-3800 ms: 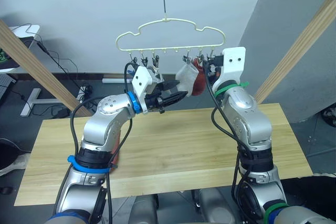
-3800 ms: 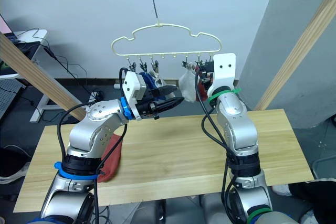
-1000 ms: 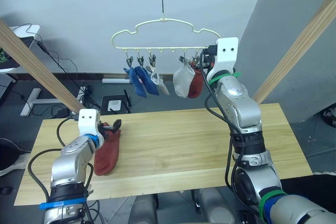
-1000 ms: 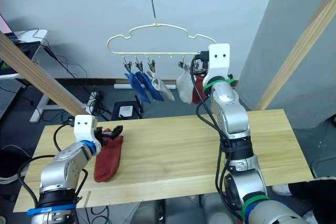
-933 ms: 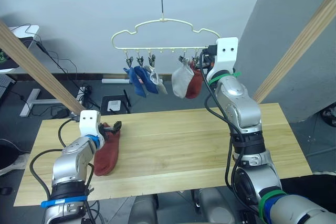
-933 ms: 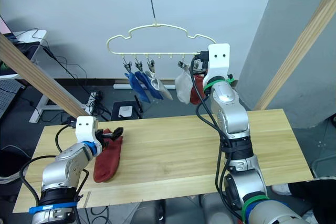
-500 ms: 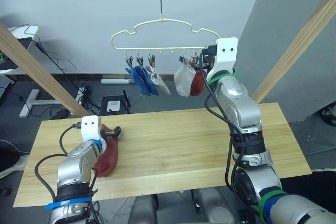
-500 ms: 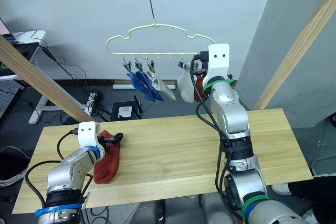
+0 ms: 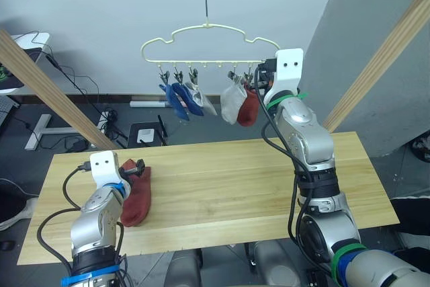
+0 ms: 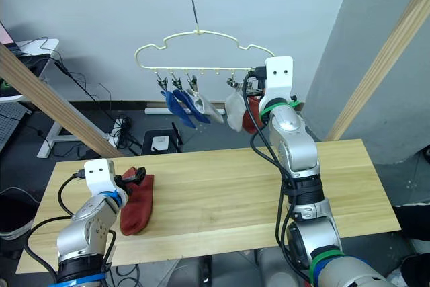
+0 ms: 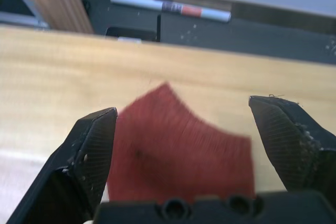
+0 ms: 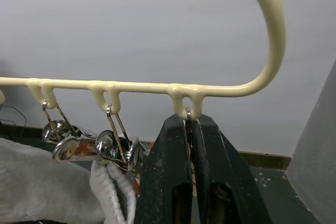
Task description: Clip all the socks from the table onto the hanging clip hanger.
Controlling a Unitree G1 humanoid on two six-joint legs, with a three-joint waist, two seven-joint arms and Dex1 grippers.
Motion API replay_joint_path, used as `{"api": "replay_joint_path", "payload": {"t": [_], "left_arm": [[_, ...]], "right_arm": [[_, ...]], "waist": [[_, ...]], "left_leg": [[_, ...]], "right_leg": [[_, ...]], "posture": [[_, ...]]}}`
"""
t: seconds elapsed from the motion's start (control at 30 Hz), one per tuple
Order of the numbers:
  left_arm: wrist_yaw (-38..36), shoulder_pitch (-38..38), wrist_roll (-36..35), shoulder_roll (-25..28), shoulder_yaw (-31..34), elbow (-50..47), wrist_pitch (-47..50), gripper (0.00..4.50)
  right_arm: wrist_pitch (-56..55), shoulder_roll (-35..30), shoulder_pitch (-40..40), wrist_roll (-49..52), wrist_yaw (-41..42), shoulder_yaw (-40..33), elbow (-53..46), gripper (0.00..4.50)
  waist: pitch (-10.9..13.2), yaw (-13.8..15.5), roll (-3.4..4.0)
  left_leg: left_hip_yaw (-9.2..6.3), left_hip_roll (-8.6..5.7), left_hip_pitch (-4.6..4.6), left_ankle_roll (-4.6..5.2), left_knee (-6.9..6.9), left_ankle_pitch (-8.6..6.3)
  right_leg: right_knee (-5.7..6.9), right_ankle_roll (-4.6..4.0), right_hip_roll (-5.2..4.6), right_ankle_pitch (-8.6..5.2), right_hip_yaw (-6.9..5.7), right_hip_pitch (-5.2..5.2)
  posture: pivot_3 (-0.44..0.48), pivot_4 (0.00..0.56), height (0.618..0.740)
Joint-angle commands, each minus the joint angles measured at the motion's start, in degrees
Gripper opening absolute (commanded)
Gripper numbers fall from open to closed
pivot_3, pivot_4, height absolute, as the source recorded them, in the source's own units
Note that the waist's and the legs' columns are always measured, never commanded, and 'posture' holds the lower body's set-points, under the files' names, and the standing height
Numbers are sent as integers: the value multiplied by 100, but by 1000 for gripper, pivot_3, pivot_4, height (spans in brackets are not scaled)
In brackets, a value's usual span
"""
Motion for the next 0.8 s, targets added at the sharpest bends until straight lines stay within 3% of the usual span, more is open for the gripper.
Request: {"api": "replay_joint_path", "payload": {"t": [0.03, 0.47, 0.57, 0.8], "left_arm": [[0, -42, 66, 98, -63, 23, 91, 4458], [52, 52, 365, 150, -407, 249, 403, 4458], [25, 51, 344, 152, -411, 251, 392, 3836], [-64, 25, 329, 144, -459, 237, 370, 1829]], "right_arm": [[-40, 10, -107, 60, 30, -19, -274, 0], [-41, 23, -92, 69, 36, -6, -285, 0], [-40, 31, -86, 70, 38, 4, -296, 0], [-42, 42, -89, 72, 45, 14, -293, 0]], "waist": [[0, 0, 0], [0, 0, 0], [0, -1, 0], [0, 0, 0]], "left_leg": [[0, 0, 0, 0, 0, 0], [0, 1, 2, 0, -2, 0], [1, 1, 3, 0, -2, 0], [1, 0, 3, 0, -2, 0]], "right_leg": [[0, 0, 0, 0, 0, 0], [-1, 0, 1, 0, 1, 0], [-1, 0, 1, 0, 2, 0], [-2, 0, 1, 0, 2, 0]], "posture": [[-190, 255, 740], [-195, 252, 740], [-194, 251, 740], [-194, 251, 740]]}}
